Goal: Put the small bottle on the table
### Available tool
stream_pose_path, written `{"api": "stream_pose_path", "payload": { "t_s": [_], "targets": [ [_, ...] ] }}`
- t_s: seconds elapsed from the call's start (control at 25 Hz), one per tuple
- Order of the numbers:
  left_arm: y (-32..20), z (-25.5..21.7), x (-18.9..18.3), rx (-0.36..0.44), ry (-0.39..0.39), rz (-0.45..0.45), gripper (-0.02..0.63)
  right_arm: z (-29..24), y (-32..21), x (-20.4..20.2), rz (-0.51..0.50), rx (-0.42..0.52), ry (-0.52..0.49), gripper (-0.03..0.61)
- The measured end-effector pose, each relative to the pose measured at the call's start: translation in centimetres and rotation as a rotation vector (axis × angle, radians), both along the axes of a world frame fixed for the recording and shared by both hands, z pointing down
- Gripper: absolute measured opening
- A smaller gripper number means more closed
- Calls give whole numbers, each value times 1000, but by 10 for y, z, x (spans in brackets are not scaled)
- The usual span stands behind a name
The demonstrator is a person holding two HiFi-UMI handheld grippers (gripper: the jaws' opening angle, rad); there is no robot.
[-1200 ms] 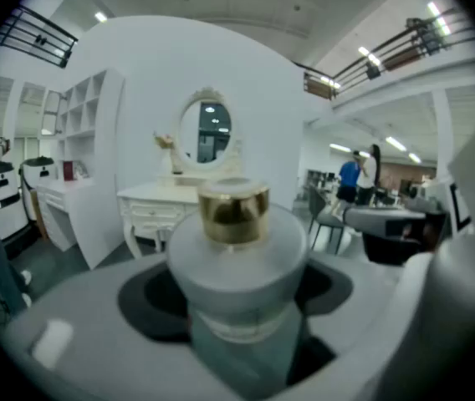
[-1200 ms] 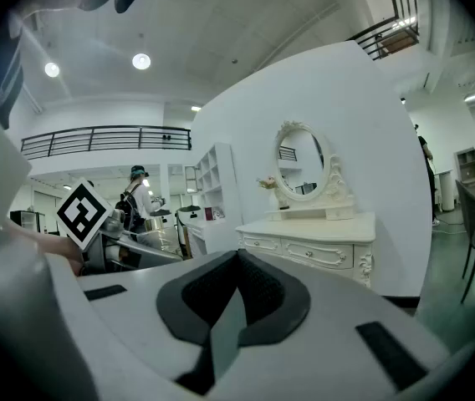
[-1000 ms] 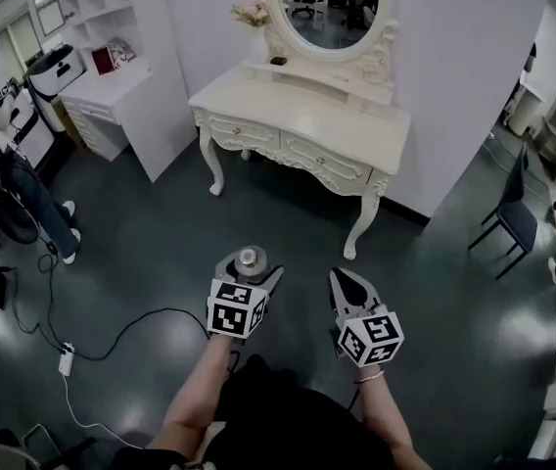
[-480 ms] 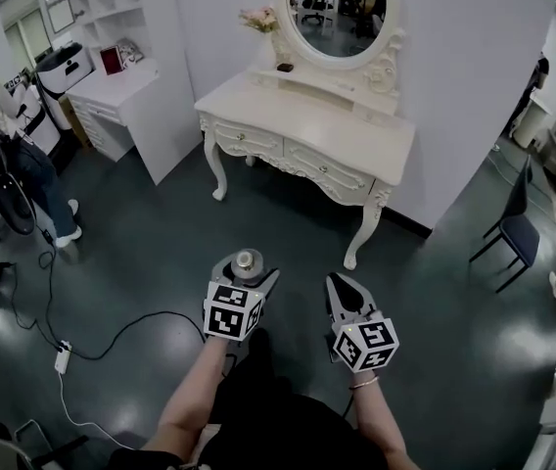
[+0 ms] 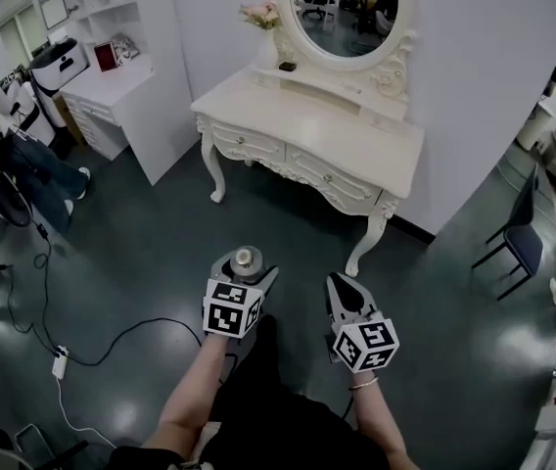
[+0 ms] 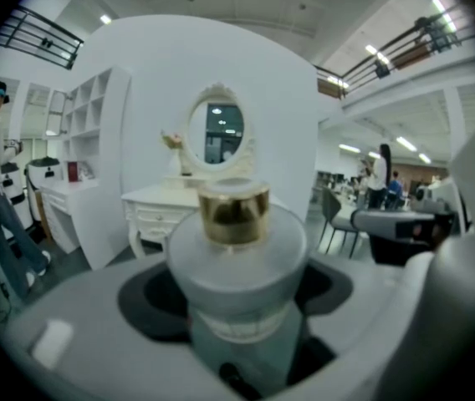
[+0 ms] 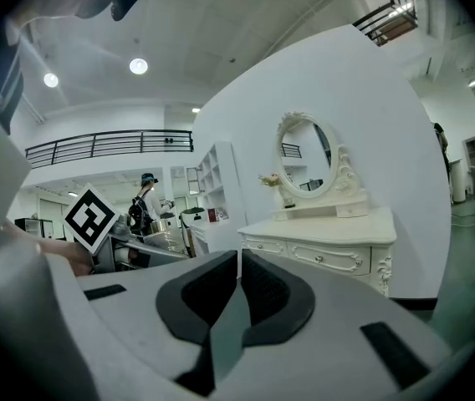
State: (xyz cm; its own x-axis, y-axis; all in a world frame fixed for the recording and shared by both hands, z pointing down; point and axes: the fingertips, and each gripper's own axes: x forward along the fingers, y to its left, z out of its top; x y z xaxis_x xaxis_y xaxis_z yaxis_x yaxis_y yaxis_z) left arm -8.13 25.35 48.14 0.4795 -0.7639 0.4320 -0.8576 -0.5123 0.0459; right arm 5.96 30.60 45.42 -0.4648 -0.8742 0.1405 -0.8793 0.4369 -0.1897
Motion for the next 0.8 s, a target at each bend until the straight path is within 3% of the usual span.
{"api": "stream_pose_path", "payload": {
  "t_s": [0.8],
  "targets": [
    [-222,7,-22,-14,-2,14,347,5,-219,-28,8,-28,20,5]
  ]
}}
